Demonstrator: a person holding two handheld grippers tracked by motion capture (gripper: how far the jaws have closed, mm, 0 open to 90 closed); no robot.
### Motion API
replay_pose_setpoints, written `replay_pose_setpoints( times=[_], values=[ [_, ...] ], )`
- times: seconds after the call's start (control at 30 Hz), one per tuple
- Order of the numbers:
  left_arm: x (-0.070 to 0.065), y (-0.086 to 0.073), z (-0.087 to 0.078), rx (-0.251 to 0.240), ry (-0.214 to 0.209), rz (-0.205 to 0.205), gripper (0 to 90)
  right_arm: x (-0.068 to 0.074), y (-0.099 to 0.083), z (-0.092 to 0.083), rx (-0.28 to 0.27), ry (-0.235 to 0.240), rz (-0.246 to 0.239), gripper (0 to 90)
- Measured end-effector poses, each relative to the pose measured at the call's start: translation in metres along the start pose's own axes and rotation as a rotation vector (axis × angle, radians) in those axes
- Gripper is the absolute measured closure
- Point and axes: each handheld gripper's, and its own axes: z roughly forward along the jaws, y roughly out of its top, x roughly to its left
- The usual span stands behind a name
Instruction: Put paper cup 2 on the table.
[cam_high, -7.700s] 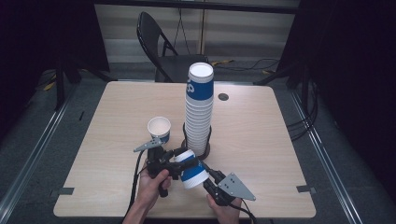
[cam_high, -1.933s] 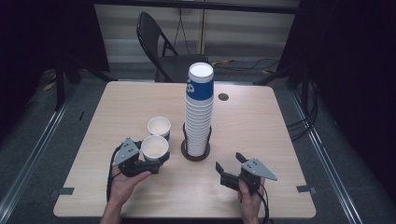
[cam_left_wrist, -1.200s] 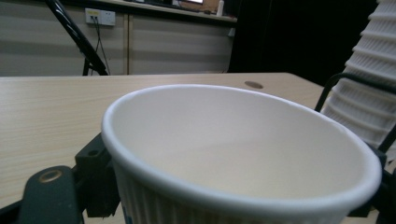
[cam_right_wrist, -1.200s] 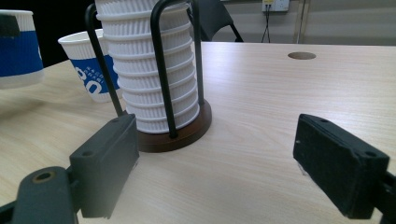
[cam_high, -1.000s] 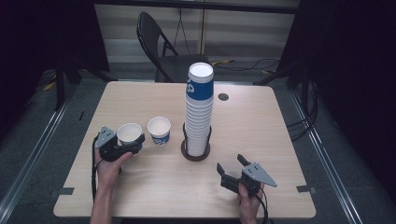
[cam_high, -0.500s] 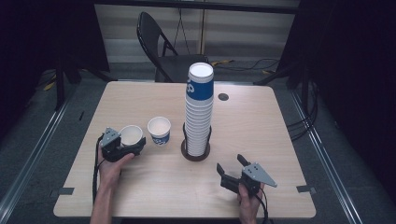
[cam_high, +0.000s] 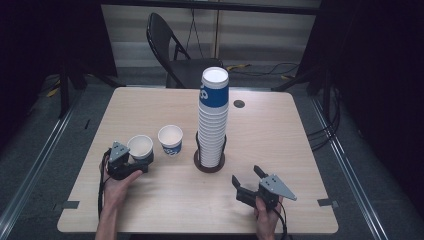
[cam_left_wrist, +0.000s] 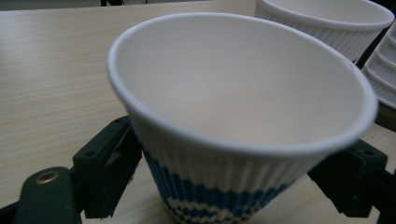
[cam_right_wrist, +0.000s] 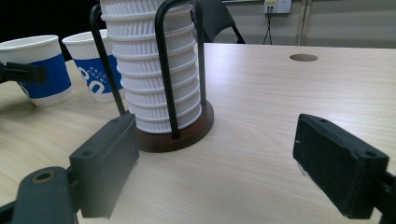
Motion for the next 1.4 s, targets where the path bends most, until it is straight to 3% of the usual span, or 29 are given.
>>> replay_pose_setpoints(
  times=[0.1, 0.2, 0.27, 0.37, 0.5, 0.7, 0.77, 0.8, 0.93, 1.0, 1.13, 1.33, 1.4],
  values=[
    [-0.001, -0.004, -0.007, -0.011, 0.002, -0.027, 15.6, 0.0, 0.0, 0.0, 0.0, 0.001, -0.001, 13.7],
    [-0.004, -0.006, -0.014, -0.037, -0.003, -0.016, 15.6, 0.0, 0.0, 0.0, 0.001, -0.001, -0.001, 13.7],
    [-0.007, -0.008, -0.02, -0.057, 0.006, -0.045, 15.6, 0.0, 0.0, 0.0, 0.001, -0.004, -0.002, 13.7],
    [-0.012, -0.01, -0.032, -0.102, 0.008, -0.049, 15.5, 0.001, 0.0, 0.0, 0.001, -0.005, -0.003, 13.7],
    [-0.022, -0.009, -0.042, -0.138, -0.037, -0.024, 15.6, 0.001, 0.0, 0.0, 0.005, -0.003, -0.005, 13.7],
    [-0.046, -0.01, -0.049, -0.152, -0.092, 0.026, 15.6, 0.001, 0.0, 0.0, -0.003, -0.004, -0.002, 13.7],
    [-0.054, -0.01, -0.05, -0.163, -0.088, 0.038, 15.6, 0.001, 0.0, -0.001, -0.004, -0.004, -0.006, 13.7],
    [-0.057, -0.01, -0.049, -0.163, -0.095, 0.025, 15.6, 0.001, 0.0, -0.001, -0.005, -0.003, -0.005, 13.7],
    [-0.073, -0.007, -0.045, -0.167, -0.159, 0.067, 15.6, 0.0, 0.0, -0.001, -0.008, -0.002, -0.004, 13.7],
    [-0.079, -0.007, -0.039, -0.167, -0.171, 0.084, 15.8, 0.0, 0.0, 0.0, -0.004, -0.001, -0.002, 13.7],
    [-0.088, -0.008, -0.029, -0.178, -0.218, 0.073, 15.8, 0.001, 0.0, -0.001, -0.01, -0.002, -0.005, 13.7],
    [-0.107, -0.012, -0.021, -0.191, -0.223, 0.114, 15.7, 0.001, 0.0, -0.001, -0.007, -0.001, -0.01, 13.7],
    [-0.112, -0.016, -0.018, -0.181, -0.223, 0.105, 15.6, 0.002, 0.0, -0.001, -0.004, -0.003, -0.016, 13.7]
  ],
)
